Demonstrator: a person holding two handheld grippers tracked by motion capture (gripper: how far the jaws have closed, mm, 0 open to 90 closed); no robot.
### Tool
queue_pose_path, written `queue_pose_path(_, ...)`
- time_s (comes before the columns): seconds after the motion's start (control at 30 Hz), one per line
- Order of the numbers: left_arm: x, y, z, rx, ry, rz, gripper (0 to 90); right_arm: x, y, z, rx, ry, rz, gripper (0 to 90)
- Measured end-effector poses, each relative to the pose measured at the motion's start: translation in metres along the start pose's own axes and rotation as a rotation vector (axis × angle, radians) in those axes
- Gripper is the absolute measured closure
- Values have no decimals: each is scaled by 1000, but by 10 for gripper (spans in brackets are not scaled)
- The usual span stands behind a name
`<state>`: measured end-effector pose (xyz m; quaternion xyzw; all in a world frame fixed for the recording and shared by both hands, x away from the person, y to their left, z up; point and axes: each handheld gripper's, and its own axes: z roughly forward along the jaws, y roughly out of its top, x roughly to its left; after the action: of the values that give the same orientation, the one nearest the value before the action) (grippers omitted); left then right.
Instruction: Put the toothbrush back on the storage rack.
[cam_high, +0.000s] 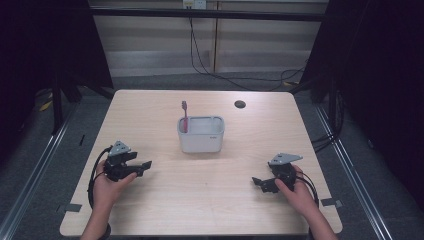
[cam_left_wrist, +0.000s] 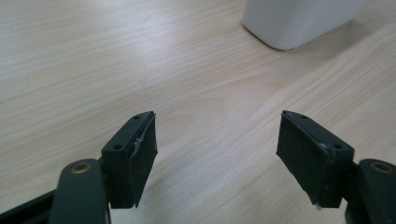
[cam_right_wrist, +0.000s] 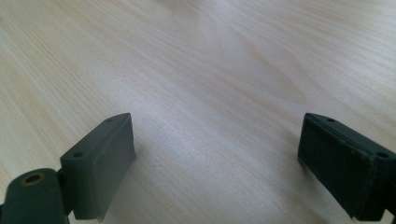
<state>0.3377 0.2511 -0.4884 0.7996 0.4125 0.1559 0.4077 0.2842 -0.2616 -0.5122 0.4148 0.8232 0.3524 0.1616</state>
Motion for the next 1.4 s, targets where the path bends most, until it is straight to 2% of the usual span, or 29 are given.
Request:
queue_pose_path(0.03,1,-1,0,6,3,14,284,0,0,0,0,0,0,104)
queue_pose_path(0.2,2,-5,0,16,11,20,280,0,0,0,0,0,0,104)
queue_pose_path(0.43,2,-11,4,64,19,50,264,0,0,0,0,0,0,104)
queue_pose_path(0.7,2,-15,9,99,24,58,244,0,0,0,-5,2,-3,104)
queue_pose_path(1.13,1,-17,12,89,30,77,171,0,0,0,-4,1,-2,104)
queue_pose_path(1.3,0,-17,14,91,55,56,120,1,0,0,-2,1,2,104)
queue_pose_path(1.4,1,-17,15,95,55,49,95,1,0,0,-2,1,2,104)
